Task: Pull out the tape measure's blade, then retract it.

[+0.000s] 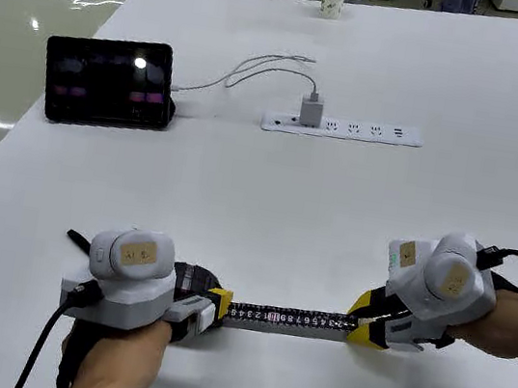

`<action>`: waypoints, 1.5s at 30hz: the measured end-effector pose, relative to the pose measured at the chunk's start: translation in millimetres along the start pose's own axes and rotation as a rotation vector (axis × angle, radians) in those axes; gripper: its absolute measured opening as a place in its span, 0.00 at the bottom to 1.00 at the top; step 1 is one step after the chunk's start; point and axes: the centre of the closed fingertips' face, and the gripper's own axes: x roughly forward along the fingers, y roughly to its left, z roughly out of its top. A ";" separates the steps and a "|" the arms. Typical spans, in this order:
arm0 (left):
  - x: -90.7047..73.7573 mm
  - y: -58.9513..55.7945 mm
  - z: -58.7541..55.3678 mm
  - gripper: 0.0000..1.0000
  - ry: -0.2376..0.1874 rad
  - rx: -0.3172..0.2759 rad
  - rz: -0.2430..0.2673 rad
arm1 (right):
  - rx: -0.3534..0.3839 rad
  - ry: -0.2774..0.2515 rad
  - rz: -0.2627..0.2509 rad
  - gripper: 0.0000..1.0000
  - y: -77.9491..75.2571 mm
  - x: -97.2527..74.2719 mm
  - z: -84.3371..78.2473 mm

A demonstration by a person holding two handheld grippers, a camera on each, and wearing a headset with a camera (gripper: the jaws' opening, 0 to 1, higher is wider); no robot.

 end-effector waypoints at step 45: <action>-0.1 -0.1 -0.6 0.56 0.008 -0.004 -0.008 | -0.002 -0.023 0.015 0.10 2.9 18.4 25.8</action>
